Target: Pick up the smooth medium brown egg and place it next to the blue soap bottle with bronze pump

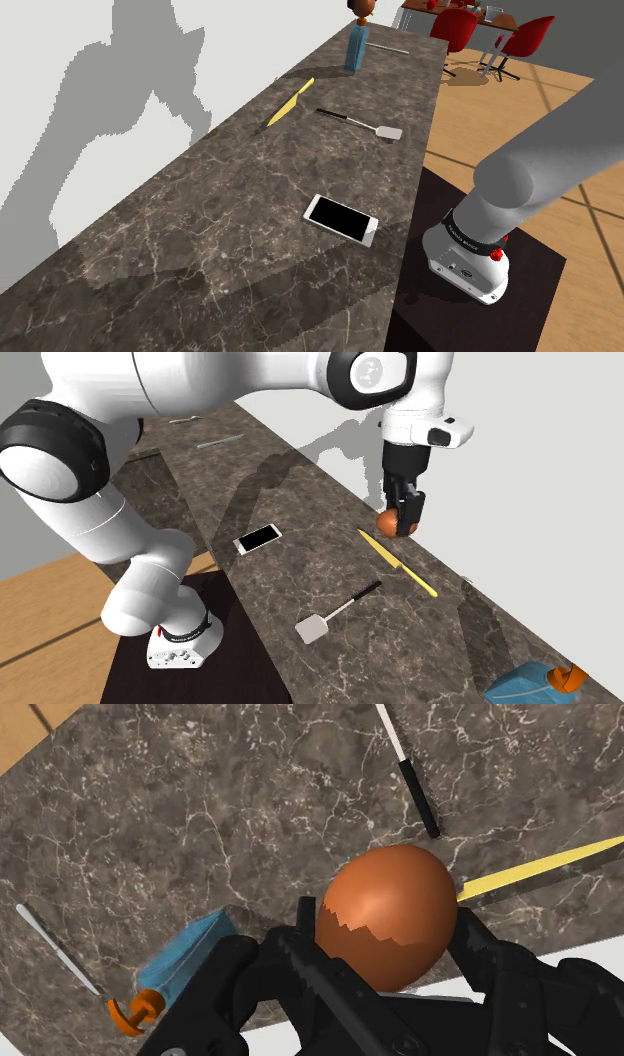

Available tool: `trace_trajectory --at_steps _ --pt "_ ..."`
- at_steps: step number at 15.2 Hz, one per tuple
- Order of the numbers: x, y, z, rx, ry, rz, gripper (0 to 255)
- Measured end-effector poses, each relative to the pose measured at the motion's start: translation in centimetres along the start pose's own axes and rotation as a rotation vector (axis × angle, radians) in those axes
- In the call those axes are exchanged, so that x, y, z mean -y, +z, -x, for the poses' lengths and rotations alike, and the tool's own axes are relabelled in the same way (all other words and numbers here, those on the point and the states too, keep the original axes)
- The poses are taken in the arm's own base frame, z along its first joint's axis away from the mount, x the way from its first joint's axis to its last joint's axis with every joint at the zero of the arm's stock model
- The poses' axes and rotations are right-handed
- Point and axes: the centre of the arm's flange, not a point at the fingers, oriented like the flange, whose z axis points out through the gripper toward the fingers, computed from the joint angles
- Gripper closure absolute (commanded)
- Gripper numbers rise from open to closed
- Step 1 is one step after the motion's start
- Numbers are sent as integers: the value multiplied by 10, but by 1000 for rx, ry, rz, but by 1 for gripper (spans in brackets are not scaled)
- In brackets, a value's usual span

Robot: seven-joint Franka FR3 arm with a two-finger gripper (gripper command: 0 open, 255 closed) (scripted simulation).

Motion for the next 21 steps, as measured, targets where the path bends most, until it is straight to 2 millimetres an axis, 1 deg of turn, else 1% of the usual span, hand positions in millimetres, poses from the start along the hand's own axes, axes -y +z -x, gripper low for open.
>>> trace_trajectory --at_steps 4,7,8,11,15,19,21 --pt "-51 10 -10 0 1 0 255" --pt "-90 19 -26 0 1 0 255" --pt "-104 21 -27 0 1 0 255" --pt "-135 30 -43 0 0 0 255" --pt "-188 38 -55 0 0 0 255" --pt "-239 51 -67 0 0 0 255" --pt "-263 53 -77 0 0 0 255"
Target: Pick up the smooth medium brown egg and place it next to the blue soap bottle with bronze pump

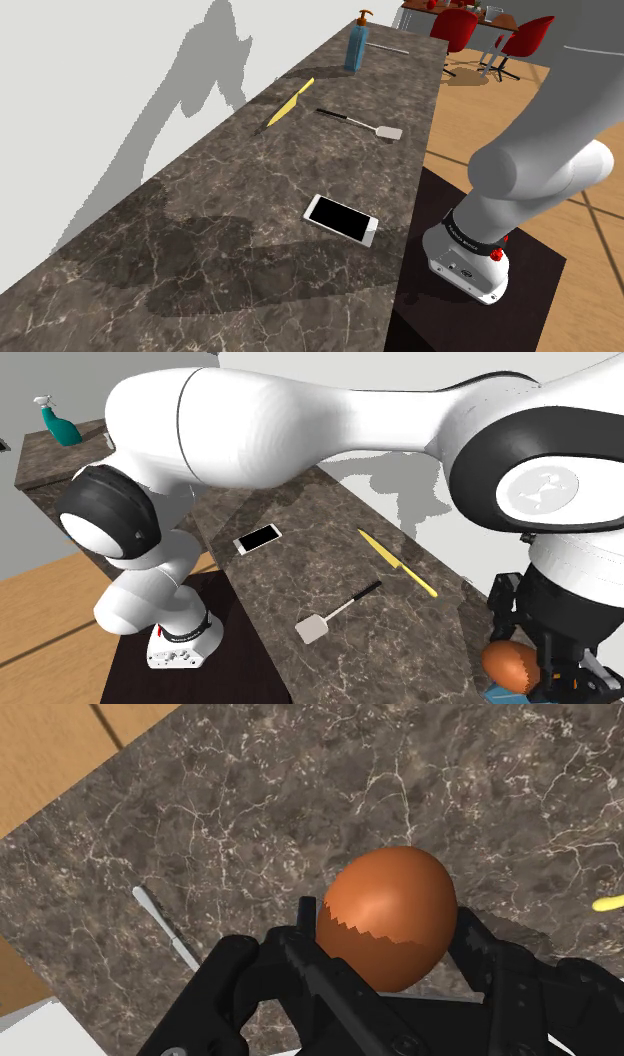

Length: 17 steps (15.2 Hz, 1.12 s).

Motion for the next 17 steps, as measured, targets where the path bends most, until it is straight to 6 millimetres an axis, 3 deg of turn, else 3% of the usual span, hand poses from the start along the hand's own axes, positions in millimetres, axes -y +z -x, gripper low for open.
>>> trace_trajectory --at_steps 3,5,17 --pt "-37 7 -9 0 0 0 255" --pt "-50 14 -15 1 0 0 255" --pt "-44 75 -12 1 -1 0 255"
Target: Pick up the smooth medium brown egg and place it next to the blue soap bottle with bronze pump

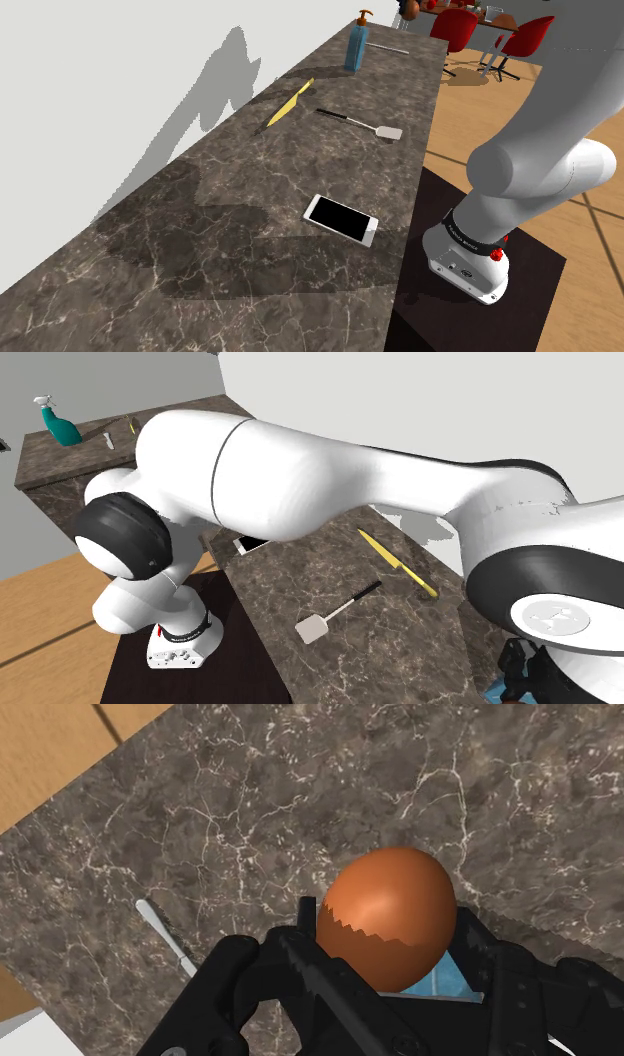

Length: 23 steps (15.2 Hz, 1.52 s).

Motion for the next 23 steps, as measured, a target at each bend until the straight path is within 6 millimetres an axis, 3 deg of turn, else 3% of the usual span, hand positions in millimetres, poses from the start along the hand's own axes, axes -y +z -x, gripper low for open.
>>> trace_trajectory --at_steps 23 --pt "22 118 7 0 0 0 255"
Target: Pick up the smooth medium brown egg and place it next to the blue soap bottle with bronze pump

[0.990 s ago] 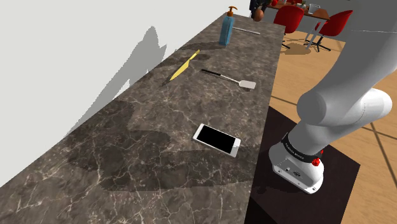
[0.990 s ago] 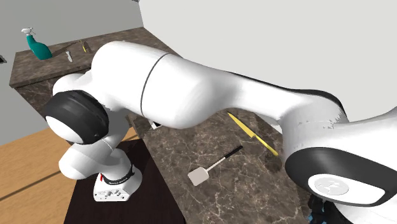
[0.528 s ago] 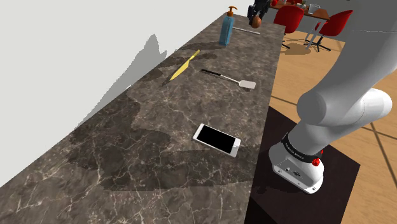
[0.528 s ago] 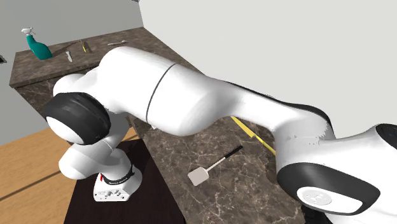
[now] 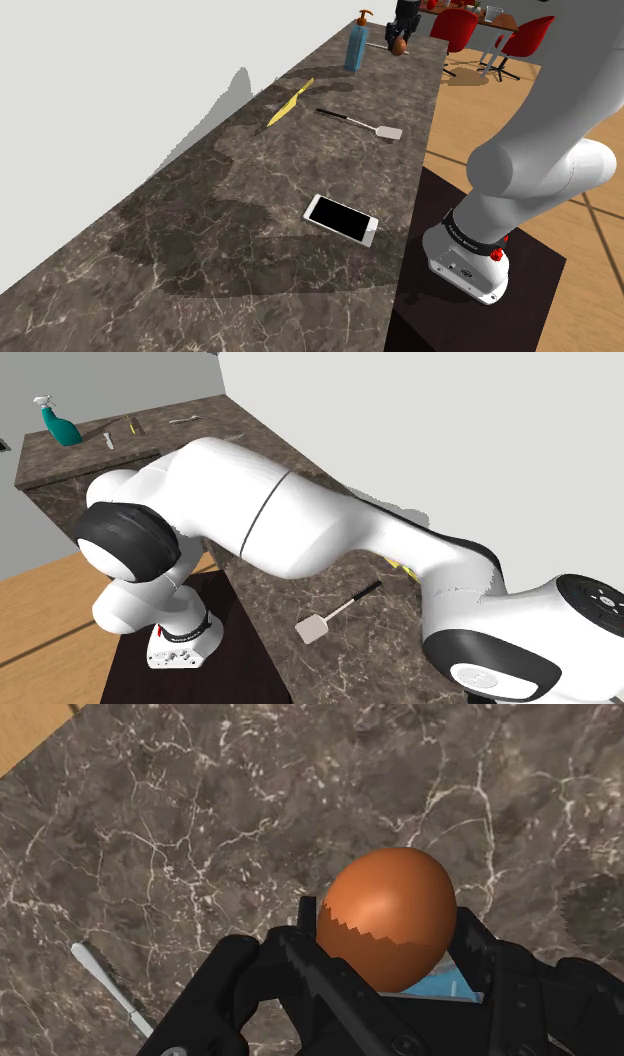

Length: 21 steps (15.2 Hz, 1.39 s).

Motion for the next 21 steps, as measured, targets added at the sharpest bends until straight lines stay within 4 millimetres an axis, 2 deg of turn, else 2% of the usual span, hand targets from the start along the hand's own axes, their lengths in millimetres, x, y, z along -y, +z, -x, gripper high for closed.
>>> trace_trajectory --at_steps 18,21 --pt "18 96 8 0 0 0 255" --pt "20 102 8 0 0 0 255"
